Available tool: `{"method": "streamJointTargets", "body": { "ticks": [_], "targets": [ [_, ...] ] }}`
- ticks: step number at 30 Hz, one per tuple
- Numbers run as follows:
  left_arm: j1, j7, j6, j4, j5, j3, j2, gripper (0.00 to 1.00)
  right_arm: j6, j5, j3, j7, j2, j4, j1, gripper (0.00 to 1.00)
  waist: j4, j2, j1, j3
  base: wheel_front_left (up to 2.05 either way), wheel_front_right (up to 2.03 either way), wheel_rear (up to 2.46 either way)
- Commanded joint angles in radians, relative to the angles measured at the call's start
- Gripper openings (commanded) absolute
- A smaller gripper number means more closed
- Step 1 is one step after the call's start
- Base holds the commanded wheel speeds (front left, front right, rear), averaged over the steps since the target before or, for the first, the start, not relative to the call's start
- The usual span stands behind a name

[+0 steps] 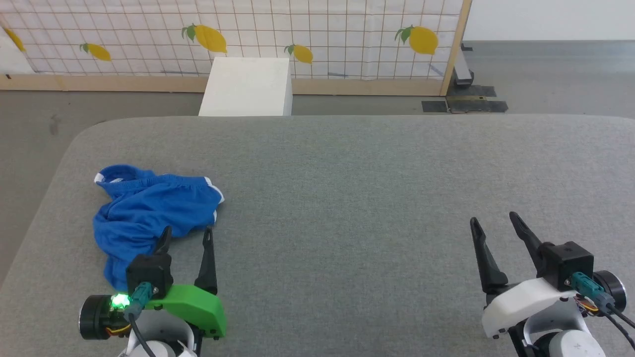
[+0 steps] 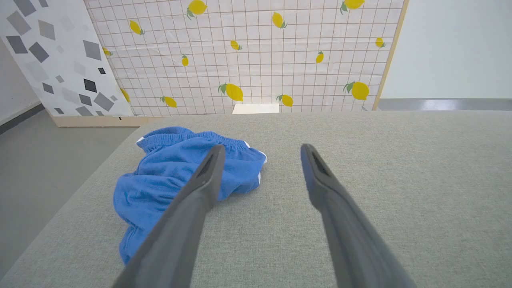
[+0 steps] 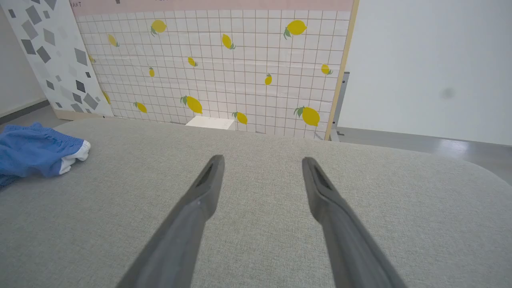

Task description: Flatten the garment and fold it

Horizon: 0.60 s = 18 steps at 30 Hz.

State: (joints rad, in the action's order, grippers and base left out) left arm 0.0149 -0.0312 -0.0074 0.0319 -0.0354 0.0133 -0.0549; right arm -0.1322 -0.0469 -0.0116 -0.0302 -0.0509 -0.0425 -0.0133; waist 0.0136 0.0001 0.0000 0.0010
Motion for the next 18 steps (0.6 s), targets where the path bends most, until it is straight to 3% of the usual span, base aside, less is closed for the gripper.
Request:
{"method": "streamJointTargets", "body": {
  "ticks": [1,18],
  "targets": [
    [0.006,-0.012,0.009,0.007,-0.009,0.001,0.001,1.0,0.0,-0.012,-0.003,-0.011,0.0,-0.008,0.01,1.0,0.006,-0.0001,0.0,0.0,0.0,0.0,0.0],
    [0.01,-0.046,0.02,0.021,-0.036,-0.004,0.001,1.0,0.0,-0.055,-0.003,-0.046,0.0,-0.043,0.009,1.0,0.086,-0.0001,0.0,0.004,0.0,0.0,0.0]
  ]
}}
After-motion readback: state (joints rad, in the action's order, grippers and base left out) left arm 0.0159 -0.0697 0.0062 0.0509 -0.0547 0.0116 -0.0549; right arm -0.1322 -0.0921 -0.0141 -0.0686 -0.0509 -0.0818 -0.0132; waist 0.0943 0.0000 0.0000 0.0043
